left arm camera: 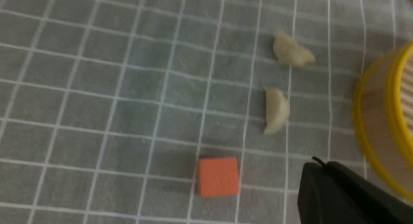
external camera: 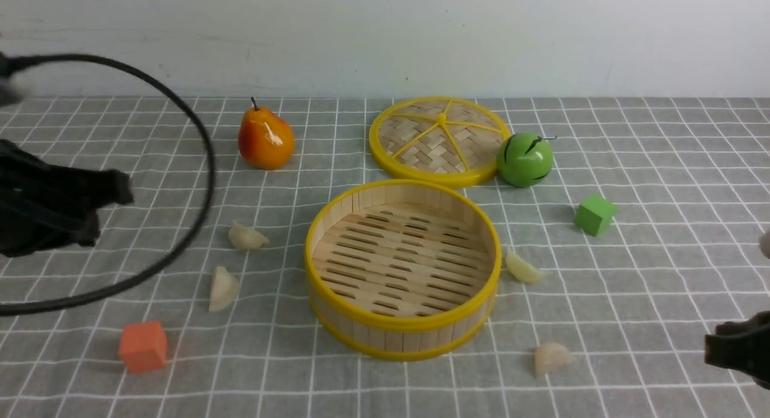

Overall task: Put the dumplings into the steamer on the table with the grey tablecloth.
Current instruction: 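Reach for and grasp a dumpling on the table with the left gripper, then place the dumpling into the bamboo steamer basket with the left gripper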

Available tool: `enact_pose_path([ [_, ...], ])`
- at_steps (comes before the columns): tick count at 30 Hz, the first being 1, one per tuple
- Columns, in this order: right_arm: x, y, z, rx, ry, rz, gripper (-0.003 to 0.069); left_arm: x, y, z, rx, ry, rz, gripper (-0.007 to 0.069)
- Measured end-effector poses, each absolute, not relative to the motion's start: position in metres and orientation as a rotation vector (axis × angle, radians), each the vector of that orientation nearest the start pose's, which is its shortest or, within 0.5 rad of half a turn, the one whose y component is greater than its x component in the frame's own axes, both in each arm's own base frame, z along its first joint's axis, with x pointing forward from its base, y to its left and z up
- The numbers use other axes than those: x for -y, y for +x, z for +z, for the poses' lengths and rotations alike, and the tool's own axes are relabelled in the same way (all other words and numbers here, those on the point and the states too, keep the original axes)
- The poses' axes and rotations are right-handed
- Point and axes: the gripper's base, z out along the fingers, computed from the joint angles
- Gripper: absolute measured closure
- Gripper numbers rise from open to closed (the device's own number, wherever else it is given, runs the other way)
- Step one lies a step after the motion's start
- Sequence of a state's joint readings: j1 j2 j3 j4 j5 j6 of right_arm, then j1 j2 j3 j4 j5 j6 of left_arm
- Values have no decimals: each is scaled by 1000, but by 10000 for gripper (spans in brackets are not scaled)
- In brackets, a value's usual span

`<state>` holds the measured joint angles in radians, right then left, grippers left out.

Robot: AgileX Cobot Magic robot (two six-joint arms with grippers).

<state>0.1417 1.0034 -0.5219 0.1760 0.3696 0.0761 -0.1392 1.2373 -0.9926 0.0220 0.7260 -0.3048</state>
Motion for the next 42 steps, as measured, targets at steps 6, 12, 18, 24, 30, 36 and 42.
enact_pose_path([
  [6, -56, 199, 246, -2522, -184, 271, 661, 62, 303, 267, -2700, -56, -137, 524],
  [12, -62, 202, 257, -2601, -317, 267, 661, 71, 347, 240, -2748, -4, -103, 288],
  [18, -63, 201, 258, -2615, -331, 281, 661, 76, 372, 196, -2847, 24, -71, 184],
  [24, -65, 201, 258, -2616, -308, 319, 657, 80, 385, 163, -2857, 193, -55, 310],
  [30, -65, 201, 258, -2610, -308, 325, 654, 81, 388, 163, -2838, 204, -62, 413],
  [36, -65, 202, 259, -2596, -307, 322, 648, 85, 391, 178, -2841, 166, -113, 412],
  [42, -66, 205, 260, -2567, -294, 325, 640, 121, 391, 243, -2711, 228, -233, 412],
])
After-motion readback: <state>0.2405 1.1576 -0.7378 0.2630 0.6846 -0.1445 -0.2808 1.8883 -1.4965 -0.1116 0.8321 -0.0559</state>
